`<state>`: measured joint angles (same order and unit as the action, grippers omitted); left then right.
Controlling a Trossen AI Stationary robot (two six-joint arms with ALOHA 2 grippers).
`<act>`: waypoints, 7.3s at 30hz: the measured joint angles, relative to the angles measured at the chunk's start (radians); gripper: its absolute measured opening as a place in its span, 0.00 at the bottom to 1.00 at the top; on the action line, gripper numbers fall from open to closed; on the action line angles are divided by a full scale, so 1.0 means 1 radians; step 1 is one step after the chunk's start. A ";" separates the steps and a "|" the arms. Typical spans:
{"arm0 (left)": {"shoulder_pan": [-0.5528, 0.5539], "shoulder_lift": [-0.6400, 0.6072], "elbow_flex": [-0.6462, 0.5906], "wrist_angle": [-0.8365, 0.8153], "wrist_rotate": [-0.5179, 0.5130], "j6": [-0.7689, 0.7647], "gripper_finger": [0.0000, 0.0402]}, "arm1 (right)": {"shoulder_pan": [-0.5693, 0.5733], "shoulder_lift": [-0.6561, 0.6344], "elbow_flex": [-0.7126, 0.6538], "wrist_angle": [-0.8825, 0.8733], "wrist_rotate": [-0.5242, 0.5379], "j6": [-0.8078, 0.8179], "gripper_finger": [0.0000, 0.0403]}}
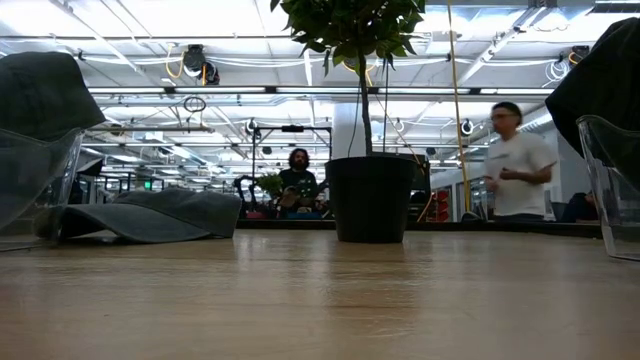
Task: Pick & Place hat
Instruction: Put the right blue cap into the left transparent bin
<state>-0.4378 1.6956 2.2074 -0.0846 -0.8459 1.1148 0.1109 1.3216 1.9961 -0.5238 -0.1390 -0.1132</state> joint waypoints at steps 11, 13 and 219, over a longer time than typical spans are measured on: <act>0.113 -0.139 0.002 -0.316 0.480 -0.584 0.61 | 0.043 0.021 0.000 -0.061 0.004 0.150 0.00; 0.121 -0.161 0.002 -0.379 0.477 -0.657 0.61 | 0.047 0.024 0.000 -0.097 0.007 0.229 0.00; -1.081 -0.506 -1.312 -1.060 -0.345 -2.620 0.01 | 0.262 0.104 0.001 0.078 -0.144 0.545 0.36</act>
<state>-1.5192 1.1900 0.8949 -1.1450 -1.1913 -1.5048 0.3729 1.4254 1.9968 -0.4454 -0.2828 0.4320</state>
